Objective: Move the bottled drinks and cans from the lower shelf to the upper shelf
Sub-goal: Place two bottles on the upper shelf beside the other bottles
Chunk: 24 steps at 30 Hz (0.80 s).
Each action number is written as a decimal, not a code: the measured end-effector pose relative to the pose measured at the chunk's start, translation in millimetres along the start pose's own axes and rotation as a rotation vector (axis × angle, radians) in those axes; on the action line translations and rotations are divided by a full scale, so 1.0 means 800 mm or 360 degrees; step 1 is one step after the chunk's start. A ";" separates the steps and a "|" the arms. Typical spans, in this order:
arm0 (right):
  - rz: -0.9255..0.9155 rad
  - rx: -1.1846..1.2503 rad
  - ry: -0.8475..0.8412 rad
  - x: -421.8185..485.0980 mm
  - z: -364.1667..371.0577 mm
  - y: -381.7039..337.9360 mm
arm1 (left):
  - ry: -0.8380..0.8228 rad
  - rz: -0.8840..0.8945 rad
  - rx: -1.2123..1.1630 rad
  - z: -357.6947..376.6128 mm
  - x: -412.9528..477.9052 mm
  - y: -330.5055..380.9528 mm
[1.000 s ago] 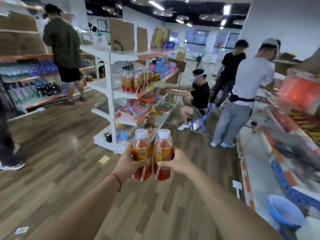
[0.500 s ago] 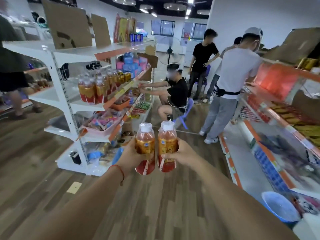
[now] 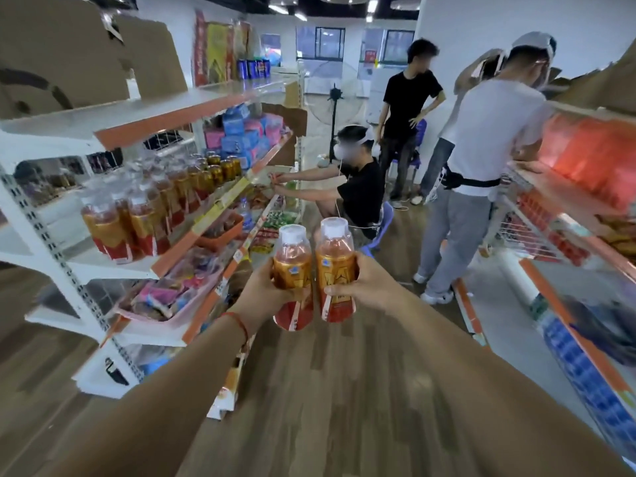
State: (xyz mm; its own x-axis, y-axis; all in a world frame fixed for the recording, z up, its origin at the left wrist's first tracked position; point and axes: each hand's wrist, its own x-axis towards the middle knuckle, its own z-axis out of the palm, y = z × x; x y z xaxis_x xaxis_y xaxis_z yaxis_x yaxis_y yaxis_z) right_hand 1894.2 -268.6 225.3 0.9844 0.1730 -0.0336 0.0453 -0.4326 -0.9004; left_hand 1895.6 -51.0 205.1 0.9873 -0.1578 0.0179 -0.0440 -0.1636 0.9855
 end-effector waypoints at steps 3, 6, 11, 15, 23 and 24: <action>-0.0031 -0.0012 -0.0027 0.078 -0.019 -0.010 | 0.0016 0.0028 -0.0003 -0.013 0.077 0.012; -0.0133 -0.0055 -0.0026 0.166 -0.039 -0.030 | 0.0032 0.0055 -0.0080 -0.043 0.164 0.031; -0.0299 -0.0029 0.0009 0.320 -0.071 -0.100 | 0.0045 0.0217 -0.0167 -0.114 0.302 0.094; -0.0479 -0.0004 0.0025 0.426 -0.090 -0.178 | 0.0071 0.0339 -0.0144 -0.178 0.387 0.163; -0.0889 0.0048 -0.0012 0.610 -0.075 -0.324 | 0.0374 0.0473 0.0037 -0.308 0.471 0.284; -0.0947 0.0077 -0.0055 0.630 -0.067 -0.341 | 0.0446 0.0477 0.0064 -0.327 0.477 0.294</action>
State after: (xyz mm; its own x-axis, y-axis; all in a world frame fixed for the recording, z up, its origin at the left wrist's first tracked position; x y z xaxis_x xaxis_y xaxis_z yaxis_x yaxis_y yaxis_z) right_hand 2386.9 -111.0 477.1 0.7861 0.4024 0.4691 0.5786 -0.2121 -0.7876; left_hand 2302.0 105.4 487.5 0.9329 0.0660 0.3540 -0.3366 -0.1897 0.9224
